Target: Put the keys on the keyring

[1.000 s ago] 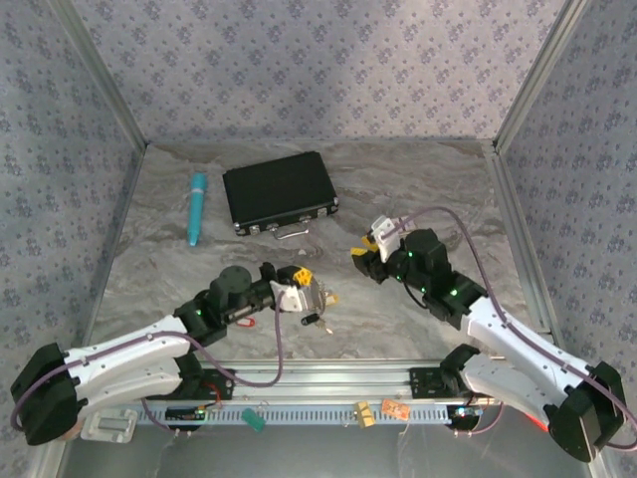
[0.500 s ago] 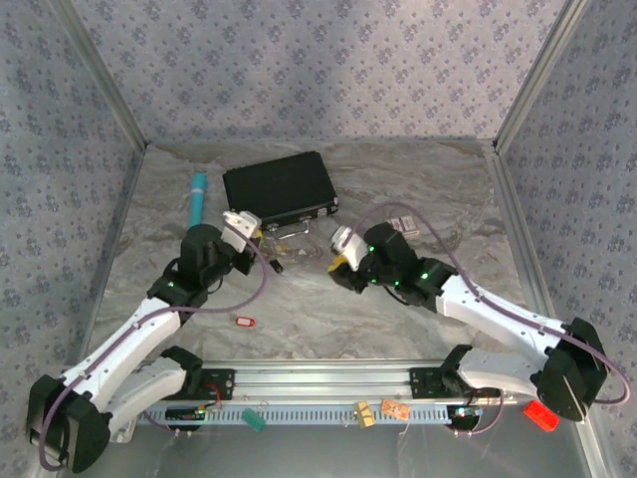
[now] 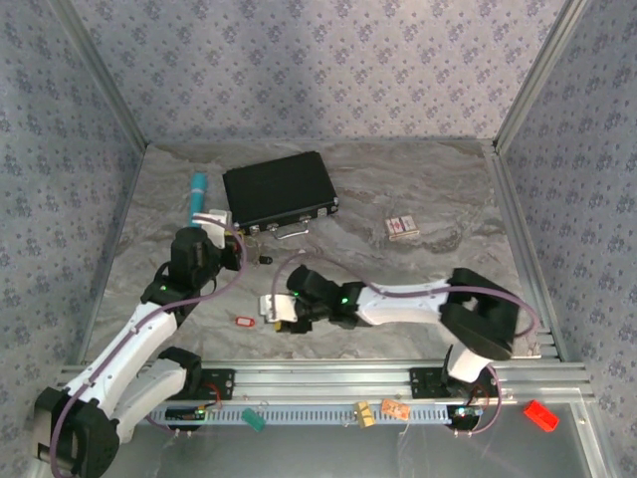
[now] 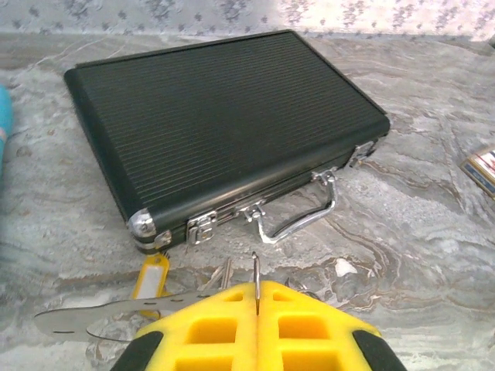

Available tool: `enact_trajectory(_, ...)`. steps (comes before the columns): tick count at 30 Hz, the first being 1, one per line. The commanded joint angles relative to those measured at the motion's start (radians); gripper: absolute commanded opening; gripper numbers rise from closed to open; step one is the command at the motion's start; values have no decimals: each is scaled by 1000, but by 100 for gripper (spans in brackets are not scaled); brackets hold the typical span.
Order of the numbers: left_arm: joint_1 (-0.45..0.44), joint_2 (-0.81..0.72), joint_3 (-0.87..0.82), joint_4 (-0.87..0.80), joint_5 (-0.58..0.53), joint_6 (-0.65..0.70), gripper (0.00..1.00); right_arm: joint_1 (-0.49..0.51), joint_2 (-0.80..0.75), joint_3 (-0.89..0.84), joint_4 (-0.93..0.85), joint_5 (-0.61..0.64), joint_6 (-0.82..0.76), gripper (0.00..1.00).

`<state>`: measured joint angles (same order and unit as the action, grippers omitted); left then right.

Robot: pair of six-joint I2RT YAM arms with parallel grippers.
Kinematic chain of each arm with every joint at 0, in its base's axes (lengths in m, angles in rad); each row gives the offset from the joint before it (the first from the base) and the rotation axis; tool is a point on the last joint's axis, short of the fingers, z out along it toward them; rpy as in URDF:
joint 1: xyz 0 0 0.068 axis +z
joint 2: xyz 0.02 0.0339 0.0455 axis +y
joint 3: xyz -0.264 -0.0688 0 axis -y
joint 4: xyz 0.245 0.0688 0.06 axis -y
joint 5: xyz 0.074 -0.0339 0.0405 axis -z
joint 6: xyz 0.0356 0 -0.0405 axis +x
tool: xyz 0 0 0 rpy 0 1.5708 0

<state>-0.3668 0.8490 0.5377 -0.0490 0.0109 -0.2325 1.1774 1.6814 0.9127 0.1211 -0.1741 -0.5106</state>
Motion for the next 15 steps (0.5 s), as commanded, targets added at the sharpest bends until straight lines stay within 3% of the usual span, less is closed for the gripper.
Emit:
enact_trajectory(1, 13, -14, 0, 3, -48, -83, 0, 34, 111, 107, 71, 41, 4, 40)
enact_trajectory(9, 26, 12, 51, -54, -26, -111, 0, 103, 337, 271, 91, 150, 85, 43)
enact_trajectory(15, 31, 12, 51, -48, -14, -111, 0, 114, 418, 384, 60, 189, 95, 44)
